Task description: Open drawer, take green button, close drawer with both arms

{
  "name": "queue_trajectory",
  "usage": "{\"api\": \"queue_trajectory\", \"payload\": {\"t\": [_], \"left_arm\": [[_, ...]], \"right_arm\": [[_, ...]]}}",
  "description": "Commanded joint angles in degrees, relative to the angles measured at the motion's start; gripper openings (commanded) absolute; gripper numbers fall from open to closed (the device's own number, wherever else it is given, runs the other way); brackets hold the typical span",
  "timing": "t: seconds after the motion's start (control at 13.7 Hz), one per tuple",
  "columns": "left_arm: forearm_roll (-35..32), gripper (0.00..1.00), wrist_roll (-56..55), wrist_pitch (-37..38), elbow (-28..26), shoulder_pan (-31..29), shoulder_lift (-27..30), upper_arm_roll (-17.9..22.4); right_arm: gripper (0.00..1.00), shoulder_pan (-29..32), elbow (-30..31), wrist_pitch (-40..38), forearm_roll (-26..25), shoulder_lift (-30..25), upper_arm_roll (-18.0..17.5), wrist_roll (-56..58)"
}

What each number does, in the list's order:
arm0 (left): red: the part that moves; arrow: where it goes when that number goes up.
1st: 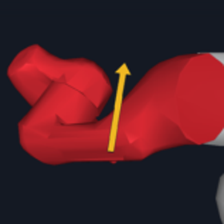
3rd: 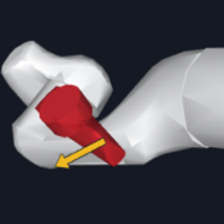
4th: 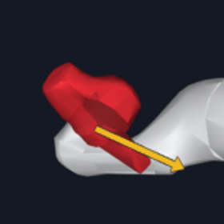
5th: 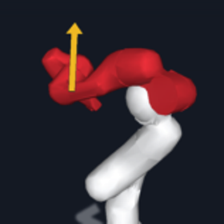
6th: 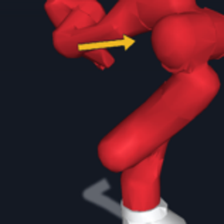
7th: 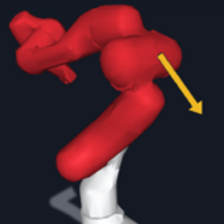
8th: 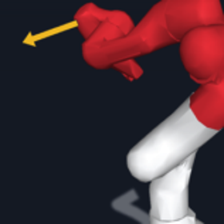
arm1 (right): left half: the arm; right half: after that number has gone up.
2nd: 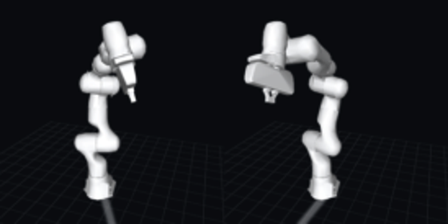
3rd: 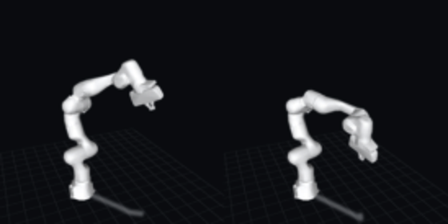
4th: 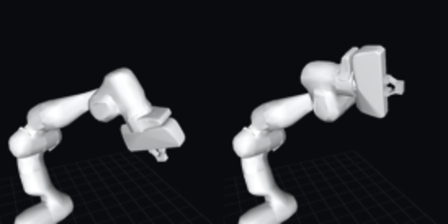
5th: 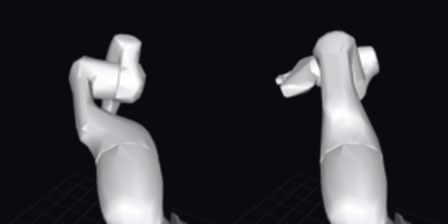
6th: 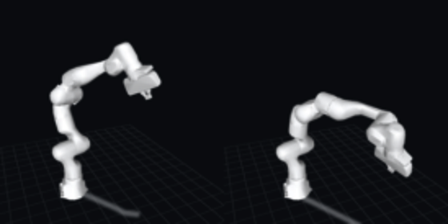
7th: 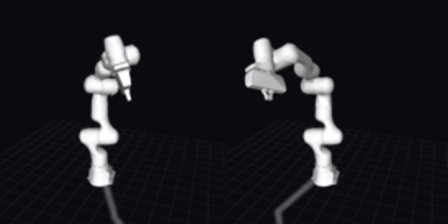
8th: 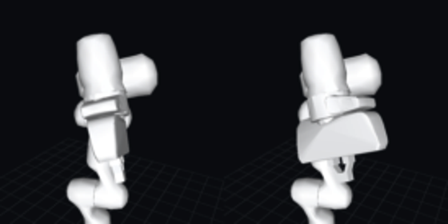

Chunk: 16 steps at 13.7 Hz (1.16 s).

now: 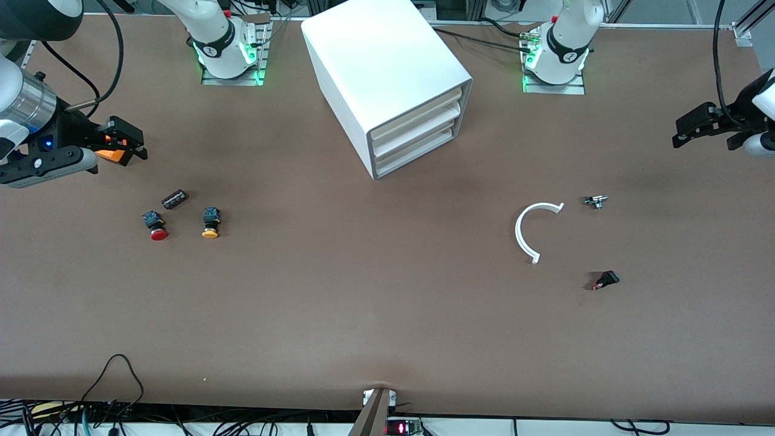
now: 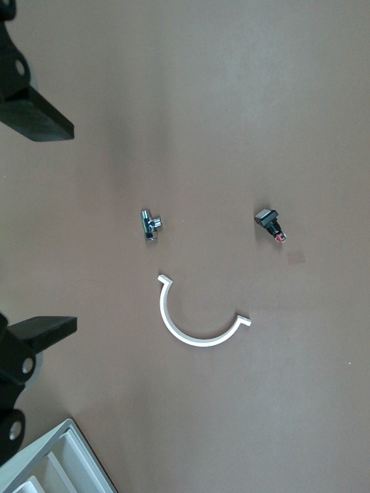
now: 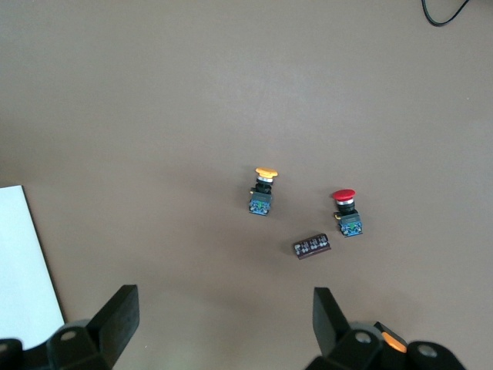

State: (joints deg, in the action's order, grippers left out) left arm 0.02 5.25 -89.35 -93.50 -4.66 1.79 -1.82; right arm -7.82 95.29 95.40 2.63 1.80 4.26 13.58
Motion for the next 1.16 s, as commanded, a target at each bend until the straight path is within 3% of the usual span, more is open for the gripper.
{"api": "queue_trajectory", "payload": {"t": [0.0,0.66,1.09], "left_arm": [[-0.2,1.0,2.1,-0.1,1.9,-0.5,-1.9,0.1],[0.9,1.0,4.6,2.9,1.0,0.4,-5.5,-0.5],[16.5,1.0,6.5,7.6,-0.5,0.4,-15.3,-3.7]], "right_arm": [[1.0,-0.3,-1.3,-0.6,-1.1,0.5,-0.1,-0.8],[1.0,-0.3,-1.4,-0.5,-1.2,0.6,-0.1,-0.8],[1.0,-0.2,-1.4,-0.5,-1.1,0.8,0.0,-0.8]]}}
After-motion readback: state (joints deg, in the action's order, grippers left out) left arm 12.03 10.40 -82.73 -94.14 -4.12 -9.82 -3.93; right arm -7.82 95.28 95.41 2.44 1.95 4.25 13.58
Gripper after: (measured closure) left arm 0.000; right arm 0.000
